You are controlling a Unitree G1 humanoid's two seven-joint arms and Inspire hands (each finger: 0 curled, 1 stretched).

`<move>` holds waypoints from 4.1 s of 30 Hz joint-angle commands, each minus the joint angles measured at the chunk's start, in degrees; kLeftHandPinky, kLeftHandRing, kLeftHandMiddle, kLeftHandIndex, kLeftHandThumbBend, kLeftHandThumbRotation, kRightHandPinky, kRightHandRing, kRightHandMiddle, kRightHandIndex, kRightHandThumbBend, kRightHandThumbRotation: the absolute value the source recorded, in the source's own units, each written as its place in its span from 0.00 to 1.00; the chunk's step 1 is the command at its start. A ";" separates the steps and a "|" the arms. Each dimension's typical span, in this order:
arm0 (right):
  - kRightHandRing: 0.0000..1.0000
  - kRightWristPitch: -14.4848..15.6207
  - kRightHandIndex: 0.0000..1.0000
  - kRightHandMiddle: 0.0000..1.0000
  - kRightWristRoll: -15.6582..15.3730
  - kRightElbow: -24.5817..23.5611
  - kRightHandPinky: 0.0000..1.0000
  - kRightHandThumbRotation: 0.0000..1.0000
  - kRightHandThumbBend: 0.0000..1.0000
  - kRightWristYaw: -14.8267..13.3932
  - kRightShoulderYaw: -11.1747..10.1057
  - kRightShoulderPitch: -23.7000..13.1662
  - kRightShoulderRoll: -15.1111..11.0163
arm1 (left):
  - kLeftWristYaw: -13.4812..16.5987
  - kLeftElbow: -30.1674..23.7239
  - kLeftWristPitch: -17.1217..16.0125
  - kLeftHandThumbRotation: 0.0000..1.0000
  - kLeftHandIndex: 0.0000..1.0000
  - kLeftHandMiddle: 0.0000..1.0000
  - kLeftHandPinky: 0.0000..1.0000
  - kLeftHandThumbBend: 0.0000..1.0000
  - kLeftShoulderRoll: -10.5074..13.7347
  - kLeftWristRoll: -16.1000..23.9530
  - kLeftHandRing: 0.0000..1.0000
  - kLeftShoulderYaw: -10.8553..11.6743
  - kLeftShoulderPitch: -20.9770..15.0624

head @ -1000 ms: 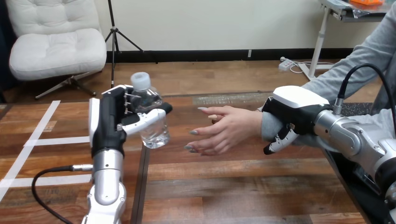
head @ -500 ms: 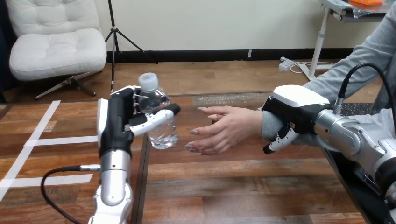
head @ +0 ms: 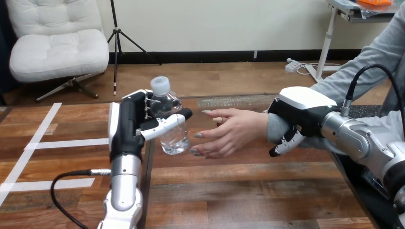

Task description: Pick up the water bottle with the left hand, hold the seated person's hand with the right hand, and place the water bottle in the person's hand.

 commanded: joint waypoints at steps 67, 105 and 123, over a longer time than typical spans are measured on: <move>0.22 -0.38 0.28 0.27 3.63 -5.14 0.18 0.00 0.70 -0.01 -2.64 -0.97 1.42 | 0.97 14.69 -10.46 0.00 0.42 0.43 0.36 0.69 -5.16 0.69 0.40 -2.32 -16.67; 0.23 0.03 0.29 0.28 4.25 -5.54 0.19 0.00 0.70 0.12 -2.77 -1.60 1.68 | -2.04 9.44 -7.96 0.00 0.41 0.42 0.35 0.72 -8.12 0.66 0.38 -4.03 -14.00; 0.21 -0.09 0.27 0.26 4.40 -5.35 0.17 0.00 0.70 -0.14 -3.07 -1.70 1.61 | -5.02 5.18 -5.92 0.00 0.40 0.41 0.34 0.73 -9.43 -1.07 0.37 -4.57 -10.36</move>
